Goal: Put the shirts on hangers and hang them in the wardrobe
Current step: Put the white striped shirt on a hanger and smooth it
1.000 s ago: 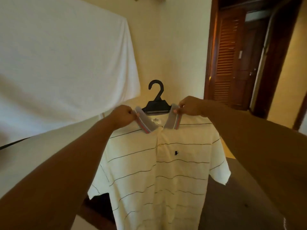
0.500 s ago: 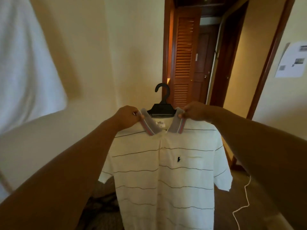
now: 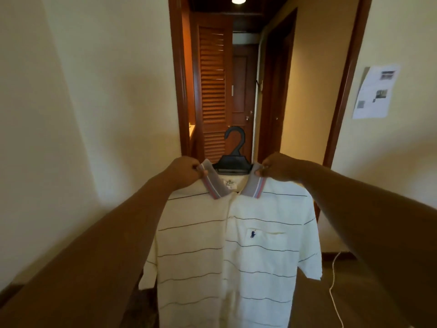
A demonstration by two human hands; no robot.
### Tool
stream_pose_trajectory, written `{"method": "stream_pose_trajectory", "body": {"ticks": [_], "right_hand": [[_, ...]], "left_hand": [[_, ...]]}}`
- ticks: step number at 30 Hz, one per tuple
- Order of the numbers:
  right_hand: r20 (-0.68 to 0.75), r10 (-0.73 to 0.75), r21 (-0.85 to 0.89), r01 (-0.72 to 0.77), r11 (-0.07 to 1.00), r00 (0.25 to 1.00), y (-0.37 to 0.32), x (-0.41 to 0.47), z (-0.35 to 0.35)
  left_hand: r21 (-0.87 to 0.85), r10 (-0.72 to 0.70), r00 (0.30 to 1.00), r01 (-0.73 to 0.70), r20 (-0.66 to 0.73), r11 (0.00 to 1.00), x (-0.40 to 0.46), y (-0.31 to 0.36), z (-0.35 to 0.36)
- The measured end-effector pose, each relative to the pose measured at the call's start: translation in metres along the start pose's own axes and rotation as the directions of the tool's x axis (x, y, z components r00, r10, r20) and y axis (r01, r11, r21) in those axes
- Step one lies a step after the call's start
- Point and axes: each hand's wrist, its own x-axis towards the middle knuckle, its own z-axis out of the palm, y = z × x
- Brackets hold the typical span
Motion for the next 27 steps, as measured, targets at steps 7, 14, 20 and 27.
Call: {"method": "stream_pose_trajectory", "body": {"ticks": [7,14,20,27], "right_hand": [[-0.06,0.088,-0.071,-0.093,0.993,0.994,0.073,0.143,-0.034],[-0.106,0.144,0.014,-0.143,0.99,0.984,0.173,0.304,-0.062],[-0.1,0.14,0.091,-0.131,0.987,0.985,0.256,0.449,-0.116],[-0.074,0.097,0.114,-0.088,0.99,0.993,0.344,0.585,-0.169]], "left_hand": [[-0.016,0.084,0.996,-0.084,0.037,0.996,0.172,-0.011,0.036],[0.007,0.084,0.996,-0.084,0.032,0.996,0.35,-0.025,0.099],[0.065,0.043,0.998,-0.04,-0.045,0.997,0.517,-0.017,0.141],[-0.03,-0.037,0.999,0.036,-0.029,0.999,0.69,-0.01,0.195]]}}
